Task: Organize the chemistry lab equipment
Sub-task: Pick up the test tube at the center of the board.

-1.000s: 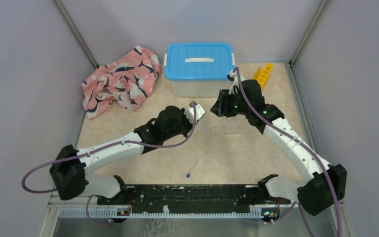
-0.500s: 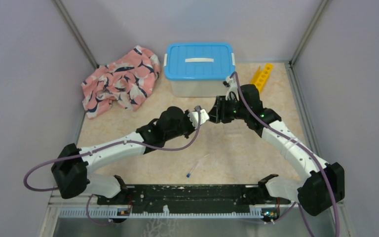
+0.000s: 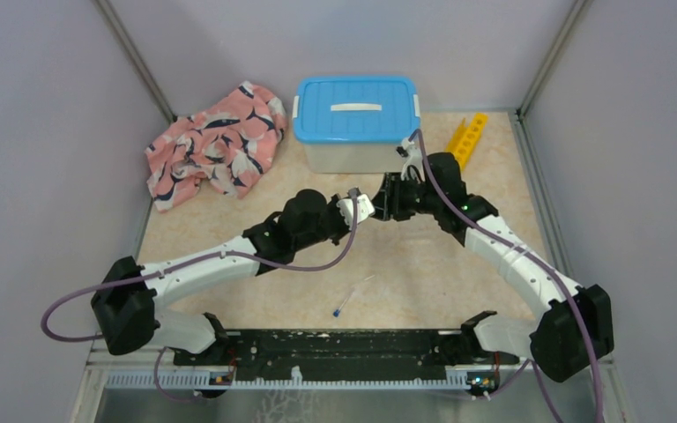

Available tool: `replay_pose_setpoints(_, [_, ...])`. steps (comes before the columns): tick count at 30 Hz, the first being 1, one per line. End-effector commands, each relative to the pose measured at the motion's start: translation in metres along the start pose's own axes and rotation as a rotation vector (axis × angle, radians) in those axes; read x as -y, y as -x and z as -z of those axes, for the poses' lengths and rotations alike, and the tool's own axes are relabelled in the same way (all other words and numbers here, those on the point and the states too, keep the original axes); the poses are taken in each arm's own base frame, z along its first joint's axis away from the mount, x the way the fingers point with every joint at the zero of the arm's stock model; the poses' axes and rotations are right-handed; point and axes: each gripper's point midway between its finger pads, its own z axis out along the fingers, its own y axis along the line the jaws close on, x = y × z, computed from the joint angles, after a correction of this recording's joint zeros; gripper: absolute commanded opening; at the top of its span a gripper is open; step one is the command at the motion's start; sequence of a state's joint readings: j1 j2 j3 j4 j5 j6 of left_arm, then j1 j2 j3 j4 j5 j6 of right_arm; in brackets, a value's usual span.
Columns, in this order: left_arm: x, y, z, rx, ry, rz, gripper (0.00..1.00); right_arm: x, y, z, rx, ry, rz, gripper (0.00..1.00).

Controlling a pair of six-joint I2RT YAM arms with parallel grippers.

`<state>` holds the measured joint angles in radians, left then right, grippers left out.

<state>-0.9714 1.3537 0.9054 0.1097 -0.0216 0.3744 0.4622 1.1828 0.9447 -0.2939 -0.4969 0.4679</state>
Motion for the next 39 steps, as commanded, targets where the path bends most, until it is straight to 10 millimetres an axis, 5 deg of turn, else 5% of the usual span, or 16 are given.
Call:
replay_pose_setpoints(1, [0.002,0.031,0.005,0.101,-0.023,-0.019,0.00,-0.005,0.008,-0.005,0.028,0.036,0.015,0.44])
replay_pose_setpoints(13, [0.007,0.027,0.003,0.102,-0.035,-0.028,0.00,-0.009,0.007,-0.011,0.023,0.075,-0.003,0.39])
replay_pose_setpoints(27, [0.002,0.019,0.000,0.080,0.004,-0.028,0.01,-0.003,0.002,-0.013,0.009,0.054,-0.013,0.05])
replay_pose_setpoints(35, [-0.014,0.010,0.002,0.057,0.118,0.034,0.46,-0.001,0.011,-0.011,0.039,0.026,-0.007,0.02])
replay_pose_setpoints(39, [-0.026,0.007,0.005,0.041,0.196,0.077,0.58,0.001,0.019,-0.011,0.061,-0.002,0.006,0.02])
